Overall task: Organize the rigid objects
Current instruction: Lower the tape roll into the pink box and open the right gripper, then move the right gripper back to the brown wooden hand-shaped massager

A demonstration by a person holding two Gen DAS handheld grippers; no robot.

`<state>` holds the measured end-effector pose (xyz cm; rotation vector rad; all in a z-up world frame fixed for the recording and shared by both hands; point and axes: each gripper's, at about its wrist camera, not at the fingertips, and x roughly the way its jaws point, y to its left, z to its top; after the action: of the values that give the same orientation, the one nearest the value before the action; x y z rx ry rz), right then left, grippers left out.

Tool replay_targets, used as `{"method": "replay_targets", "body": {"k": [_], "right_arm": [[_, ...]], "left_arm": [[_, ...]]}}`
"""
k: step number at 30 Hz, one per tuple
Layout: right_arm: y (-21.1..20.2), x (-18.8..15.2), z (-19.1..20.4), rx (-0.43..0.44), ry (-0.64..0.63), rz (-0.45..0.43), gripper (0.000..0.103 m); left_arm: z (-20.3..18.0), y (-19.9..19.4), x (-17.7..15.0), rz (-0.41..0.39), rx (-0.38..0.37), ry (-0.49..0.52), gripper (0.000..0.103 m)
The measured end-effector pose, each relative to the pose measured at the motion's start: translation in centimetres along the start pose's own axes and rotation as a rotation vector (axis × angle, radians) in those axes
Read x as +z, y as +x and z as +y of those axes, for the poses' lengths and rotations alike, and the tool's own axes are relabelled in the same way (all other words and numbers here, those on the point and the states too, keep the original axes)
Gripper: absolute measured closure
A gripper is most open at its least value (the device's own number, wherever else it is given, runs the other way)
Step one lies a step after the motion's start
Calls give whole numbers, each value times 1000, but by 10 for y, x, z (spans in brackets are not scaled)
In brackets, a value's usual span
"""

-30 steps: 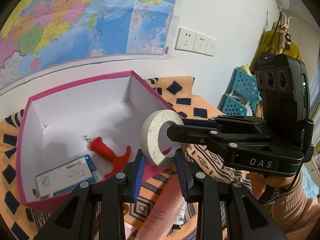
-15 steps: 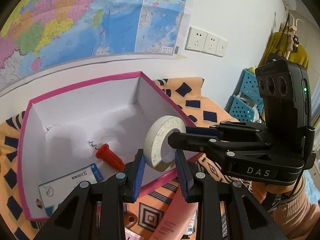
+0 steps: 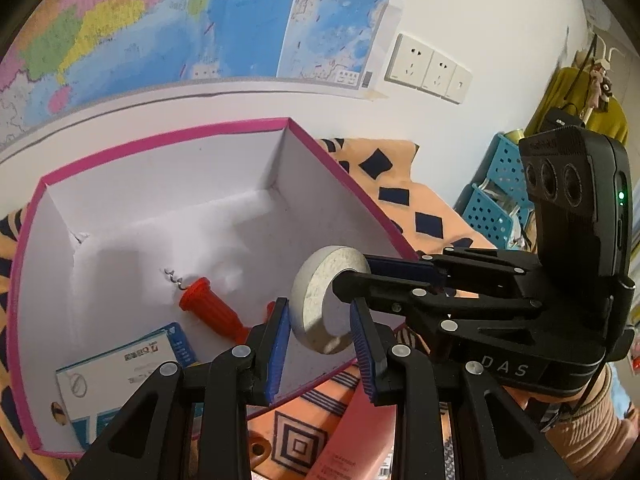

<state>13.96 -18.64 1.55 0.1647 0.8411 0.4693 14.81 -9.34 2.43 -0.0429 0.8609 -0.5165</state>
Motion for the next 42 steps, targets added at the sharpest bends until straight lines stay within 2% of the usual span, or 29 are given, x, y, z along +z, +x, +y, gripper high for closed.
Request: {"method": "replay_targets", "body": {"k": [4,10,13,19,23,27,33,37,42], "right_arm": [[0,0,-2,-20,9,0,82],[-8,0,0,-69,0,-25,62],[-13,-1,-2,-59,10,-36,62],[-31,-9,-3,-18,23,-77,60],[-53,-20,-4,18,27,-117,59],[-70,-37,-4,70,33,-139,49],[-59,-65,-13,87,74,-67,49],[-43,-79,-19,96,120,-23,49],[-25,-89,-20,104,151,26,49]], "left_arm": [[5,7,0,16,2,-21,73],[12,7,-2,19,24,-38,73],[12,-1,-6,-3,52,-32,73],[9,-39,-23,-95,77,-1,72],[12,-72,-42,-152,50,-2,68],[15,-92,-69,-163,22,-4,65],[23,-90,-105,-95,75,-21,65],[31,-87,-117,-67,62,-62,65],[22,-82,-130,-43,46,-52,65]]}}
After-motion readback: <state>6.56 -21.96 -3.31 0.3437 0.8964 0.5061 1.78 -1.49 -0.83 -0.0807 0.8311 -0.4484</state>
